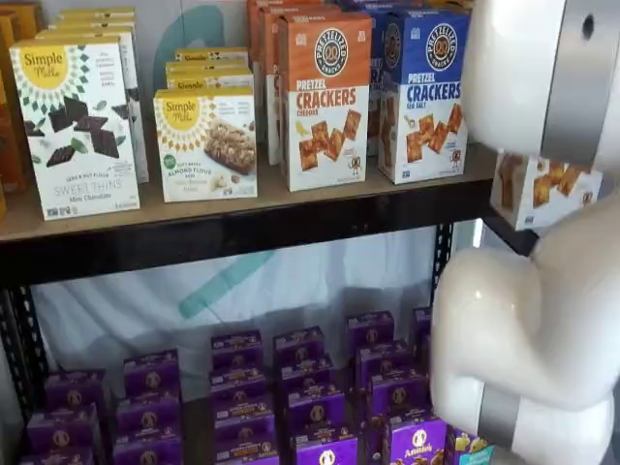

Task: Retrieve the yellow and white box located on the top shelf, the sixth one from the left

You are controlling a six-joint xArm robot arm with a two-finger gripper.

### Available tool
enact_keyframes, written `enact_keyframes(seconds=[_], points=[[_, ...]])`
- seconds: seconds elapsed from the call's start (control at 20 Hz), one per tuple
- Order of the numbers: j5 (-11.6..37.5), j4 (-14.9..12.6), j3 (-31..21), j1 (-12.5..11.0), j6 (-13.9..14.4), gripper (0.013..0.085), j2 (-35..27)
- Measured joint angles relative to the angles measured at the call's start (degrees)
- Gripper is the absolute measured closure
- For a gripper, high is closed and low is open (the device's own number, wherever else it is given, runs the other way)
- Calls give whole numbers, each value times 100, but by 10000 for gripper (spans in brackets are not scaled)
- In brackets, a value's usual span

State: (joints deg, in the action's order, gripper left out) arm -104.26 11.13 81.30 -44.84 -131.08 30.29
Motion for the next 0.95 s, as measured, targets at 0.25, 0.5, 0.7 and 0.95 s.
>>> enact_keyframes(seconds=[0.25, 0.5, 0.7, 0.95], points=[[-116, -215, -615, 398, 329, 370, 464], [-225, -270, -1012, 934, 851, 370, 772], [-188, -266, -1314, 1424, 1336, 370, 1005], [-211, -311, -1508, 1895, 1791, 370, 1127]])
